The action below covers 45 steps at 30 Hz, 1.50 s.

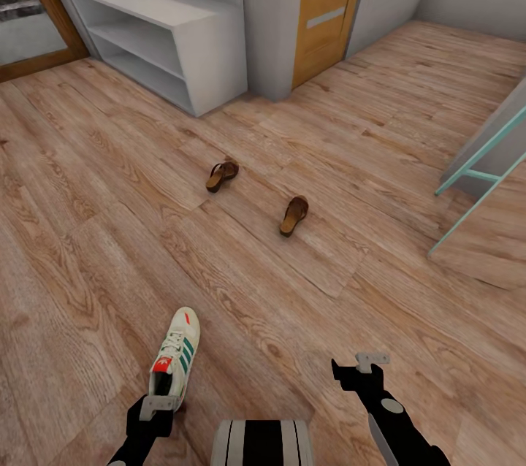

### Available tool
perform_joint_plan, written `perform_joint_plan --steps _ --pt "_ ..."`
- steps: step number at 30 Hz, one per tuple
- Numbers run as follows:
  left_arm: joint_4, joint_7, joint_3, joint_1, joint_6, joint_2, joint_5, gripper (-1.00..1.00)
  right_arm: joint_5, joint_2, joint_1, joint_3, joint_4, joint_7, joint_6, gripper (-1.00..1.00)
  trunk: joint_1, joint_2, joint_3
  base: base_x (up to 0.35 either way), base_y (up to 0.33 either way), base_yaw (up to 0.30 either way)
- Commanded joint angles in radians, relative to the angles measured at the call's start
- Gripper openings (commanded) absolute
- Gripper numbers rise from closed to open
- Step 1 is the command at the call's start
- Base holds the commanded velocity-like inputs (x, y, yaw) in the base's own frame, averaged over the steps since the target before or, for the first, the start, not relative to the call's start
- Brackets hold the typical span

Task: Pick up the two gym shoes and the two sandals from the corridor floor and place them onto the hallstand (shoe rack) in the corridor, making sure they are on the rack and not on the floor. Arrange them so the two gym shoes are next to each other and the two sandals are next to each other.

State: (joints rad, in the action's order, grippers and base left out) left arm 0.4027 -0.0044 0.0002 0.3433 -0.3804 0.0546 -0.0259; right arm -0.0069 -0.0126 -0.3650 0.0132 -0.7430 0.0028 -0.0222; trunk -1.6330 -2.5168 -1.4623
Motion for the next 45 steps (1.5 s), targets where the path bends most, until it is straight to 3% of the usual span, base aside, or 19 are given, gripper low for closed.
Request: perform_joint_plan --steps 1,10,30,32,33,39,41,42,45 --pt "-0.001 0.000 -0.001 0.000 -0.003 0.000 -0.005 -1.00 -0.001 0.000 0.000 0.001 -0.001 0.000 -0.002 1.00 0.000 0.000 -0.001 0.000 0.000 0.000" --pt "0.000 0.000 -0.002 0.000 -0.003 -0.002 -0.006 -1.00 0.000 0.000 0.000 0.000 0.000 0.000 -0.001 1.00 0.000 0.000 -0.001 0.000 0.000 0.000" --pt "0.032 -0.002 -0.002 0.002 0.017 -0.001 -0.004 -1.00 0.000 0.004 0.000 0.002 0.006 -0.006 -0.004 1.00 0.009 0.004 0.077 0.000 0.000 0.000" --pt "0.067 -0.001 -0.002 0.003 0.053 -0.001 -0.004 -1.00 0.000 0.003 0.000 0.002 0.005 -0.006 -0.004 1.00 0.010 0.005 0.085 0.000 0.000 0.000" --pt "0.140 -0.001 -0.002 0.002 0.141 -0.001 -0.002 -1.00 0.001 0.003 0.000 0.000 0.004 -0.006 -0.004 1.00 0.010 0.005 0.088 0.000 0.000 0.000" --pt "0.374 0.000 0.000 0.003 0.391 0.000 0.000 -1.00 0.005 0.004 0.000 -0.003 0.008 -0.006 -0.005 1.00 0.013 0.007 0.112 0.000 0.000 0.000" --pt "0.429 0.000 0.000 0.003 0.442 0.000 0.000 -1.00 0.006 0.005 0.000 -0.004 0.007 -0.006 -0.005 1.00 0.014 0.007 0.119 0.000 0.000 0.000" --pt "0.531 -0.001 0.000 0.003 0.522 0.000 0.000 -1.00 0.006 0.004 0.000 -0.005 0.004 -0.006 -0.006 1.00 0.015 0.007 0.123 0.000 0.000 0.000" --pt "0.658 0.000 0.001 0.003 0.588 0.000 0.000 -1.00 0.005 0.004 0.000 -0.004 -0.001 -0.005 -0.007 1.00 0.016 0.008 0.135 0.000 0.000 0.000"
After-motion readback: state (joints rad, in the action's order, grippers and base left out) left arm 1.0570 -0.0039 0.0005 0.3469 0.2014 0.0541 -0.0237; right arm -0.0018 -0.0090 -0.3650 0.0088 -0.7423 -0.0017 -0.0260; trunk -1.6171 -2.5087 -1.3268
